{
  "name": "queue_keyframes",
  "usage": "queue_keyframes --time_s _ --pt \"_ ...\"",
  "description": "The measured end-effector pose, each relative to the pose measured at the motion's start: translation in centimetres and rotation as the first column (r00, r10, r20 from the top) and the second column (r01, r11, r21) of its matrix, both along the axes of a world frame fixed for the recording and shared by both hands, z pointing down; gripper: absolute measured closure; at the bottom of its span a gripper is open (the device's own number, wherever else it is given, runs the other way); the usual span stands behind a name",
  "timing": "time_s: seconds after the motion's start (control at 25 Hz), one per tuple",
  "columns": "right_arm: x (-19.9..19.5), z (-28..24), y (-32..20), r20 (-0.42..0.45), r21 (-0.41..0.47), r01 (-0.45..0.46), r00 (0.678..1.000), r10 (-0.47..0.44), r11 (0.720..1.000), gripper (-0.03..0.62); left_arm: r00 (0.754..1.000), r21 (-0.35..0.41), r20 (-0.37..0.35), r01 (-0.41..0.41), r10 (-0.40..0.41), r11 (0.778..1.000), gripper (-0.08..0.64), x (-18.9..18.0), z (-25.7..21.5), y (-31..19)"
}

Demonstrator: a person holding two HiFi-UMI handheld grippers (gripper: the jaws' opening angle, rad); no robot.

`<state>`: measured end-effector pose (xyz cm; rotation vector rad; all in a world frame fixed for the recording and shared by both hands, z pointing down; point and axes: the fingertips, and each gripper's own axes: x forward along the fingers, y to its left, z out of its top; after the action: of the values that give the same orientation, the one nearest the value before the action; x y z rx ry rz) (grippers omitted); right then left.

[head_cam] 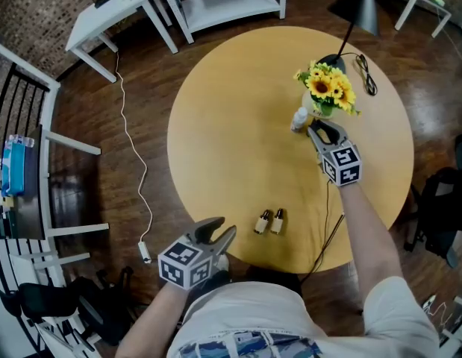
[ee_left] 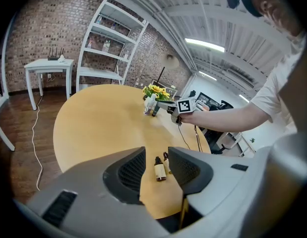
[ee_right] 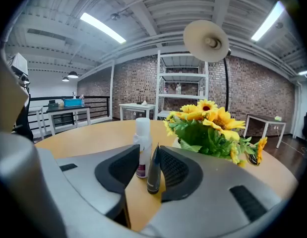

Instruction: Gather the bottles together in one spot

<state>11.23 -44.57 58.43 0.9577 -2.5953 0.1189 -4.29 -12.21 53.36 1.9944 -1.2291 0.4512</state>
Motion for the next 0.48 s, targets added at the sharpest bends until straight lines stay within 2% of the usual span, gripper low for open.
queue_keyframes --time_s 0.12,0.32,0.48 --pt "0.1 -0.8 0.3 0.005 0.018 0.003 1.000 -0.003 1.000 0.394 1.000 0.006 0.003 -0.006 0.005 1.000 0.411 -0.2 -0.1 0.2" --pt "1.1 -3.5 1.5 0.022 0.060 -0.034 0.999 0.032 0.998 0.380 1.000 0.035 0.003 -0.024 0.024 0.999 0.411 -0.5 -0.6 0.3" --pt "2.6 -7.2 5.2 0.061 0.078 -0.091 0.994 0.087 0.993 0.382 0.998 0.069 -0.001 -0.064 0.064 0.996 0.411 -0.4 -1.1 0.9"
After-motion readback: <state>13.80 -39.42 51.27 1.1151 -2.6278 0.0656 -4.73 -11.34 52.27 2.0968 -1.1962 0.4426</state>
